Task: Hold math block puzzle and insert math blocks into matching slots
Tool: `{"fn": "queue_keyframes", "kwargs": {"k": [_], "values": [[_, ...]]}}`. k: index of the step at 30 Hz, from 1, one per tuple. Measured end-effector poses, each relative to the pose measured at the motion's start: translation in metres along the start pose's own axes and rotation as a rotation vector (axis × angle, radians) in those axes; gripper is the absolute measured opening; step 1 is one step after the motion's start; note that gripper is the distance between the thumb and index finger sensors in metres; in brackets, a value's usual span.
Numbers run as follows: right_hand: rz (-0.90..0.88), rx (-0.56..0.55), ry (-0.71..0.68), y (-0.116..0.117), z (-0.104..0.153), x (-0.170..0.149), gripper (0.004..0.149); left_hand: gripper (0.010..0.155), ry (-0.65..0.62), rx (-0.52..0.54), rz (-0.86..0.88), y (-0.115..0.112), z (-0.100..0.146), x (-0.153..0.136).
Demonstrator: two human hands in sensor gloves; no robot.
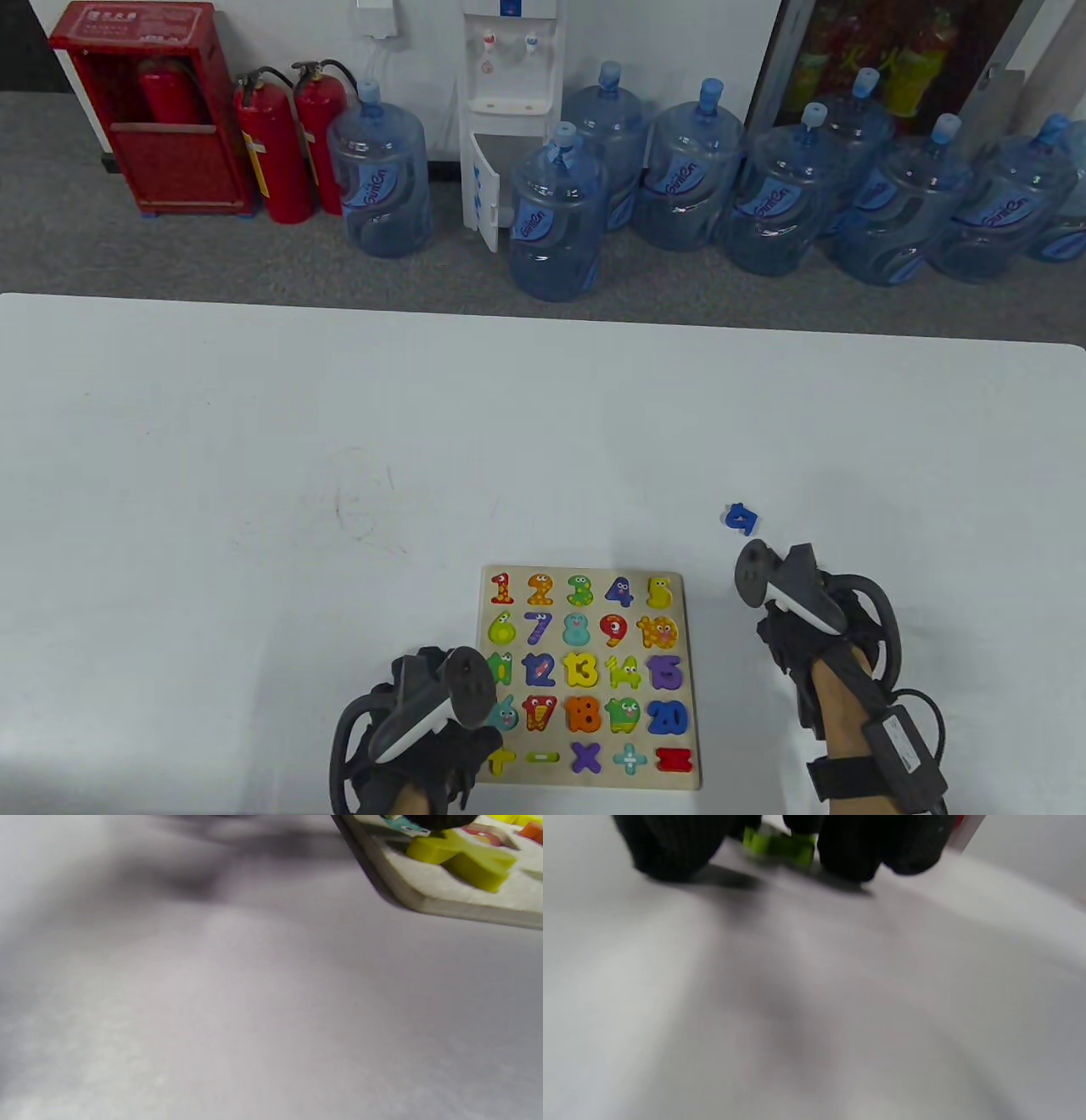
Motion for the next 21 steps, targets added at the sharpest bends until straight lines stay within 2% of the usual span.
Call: {"fn": "queue_keyframes", "kwargs": {"k": [7, 11, 16, 21], "values": [[0.000, -0.053, -0.057, 0.000, 0.034, 0.010, 0.062, 0.086, -0.003, -0.010, 0.000, 0.000, 0.000, 0.001], [-0.033, -0.027, -0.094, 0.005, 0.053, 0.013, 0.059, 0.087, -0.014, -0.015, -0.006, 0.000, 0.001, 0.002], [-0.063, -0.080, -0.143, 0.007, 0.083, 0.027, 0.058, 0.087, -0.031, -0.011, -0.020, 0.001, 0.002, 0.006], [-0.025, -0.153, -0.104, 0.006, 0.092, 0.031, 0.057, 0.087, -0.043, -0.016, -0.031, 0.001, 0.002, 0.009]]}}
Point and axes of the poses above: the tracker on the back of each hand, its own x axis roughly to the thumb side, its own z axis roughly from the fingertips to the wrist, y = z × x, the point moved 4 cm from there along -z, roughly from the wrist to the fingertips, and after that the axes turned 9 degrees about y, right-handed, at the moved point
